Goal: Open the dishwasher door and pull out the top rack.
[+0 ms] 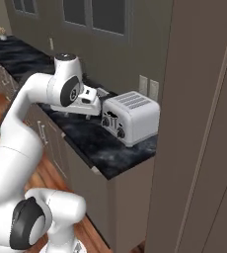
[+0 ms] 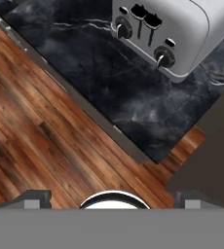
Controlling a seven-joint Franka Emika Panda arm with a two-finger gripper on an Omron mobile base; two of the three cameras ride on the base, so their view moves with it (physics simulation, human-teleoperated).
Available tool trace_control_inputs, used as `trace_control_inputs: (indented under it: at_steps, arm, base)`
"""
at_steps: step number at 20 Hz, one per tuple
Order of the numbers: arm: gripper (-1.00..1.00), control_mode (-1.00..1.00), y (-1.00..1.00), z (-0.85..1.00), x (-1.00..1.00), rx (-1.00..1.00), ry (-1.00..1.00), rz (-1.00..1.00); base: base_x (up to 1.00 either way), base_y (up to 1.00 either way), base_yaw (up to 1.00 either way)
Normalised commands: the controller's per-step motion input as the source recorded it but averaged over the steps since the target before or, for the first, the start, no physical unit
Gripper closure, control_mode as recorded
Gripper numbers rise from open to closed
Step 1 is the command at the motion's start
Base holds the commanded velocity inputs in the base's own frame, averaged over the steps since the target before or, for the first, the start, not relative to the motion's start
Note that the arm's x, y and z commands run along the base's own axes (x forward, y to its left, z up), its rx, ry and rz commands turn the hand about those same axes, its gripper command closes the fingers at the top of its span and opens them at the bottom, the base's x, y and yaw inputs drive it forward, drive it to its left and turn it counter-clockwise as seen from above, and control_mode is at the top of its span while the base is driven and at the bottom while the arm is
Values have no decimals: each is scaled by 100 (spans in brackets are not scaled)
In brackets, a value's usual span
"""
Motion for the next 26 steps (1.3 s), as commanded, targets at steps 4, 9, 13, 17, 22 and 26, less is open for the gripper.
trace_control_inputs:
  at_steps: [4, 9, 13, 17, 22, 26]
  arm:
    - [-100, 100, 0, 0, 0, 0, 0, 0]
    - [-100, -100, -8, -18, 0, 0, 0, 21]
    - [-100, -100, 35, -20, 0, -2, 6, 17]
    - [-100, -100, 67, -15, 0, -16, 2, 10]
    - [-100, -100, 75, -21, 0, -22, 0, 6]
    - [-100, -100, 68, -35, 0, -20, 0, 1]
  base:
    - [0, -40, 32]
    - [0, -6, 6]
    - [0, 0, 0]
    - [0, 0, 0]
    - [0, 0, 0]
    - [0, 0, 0]
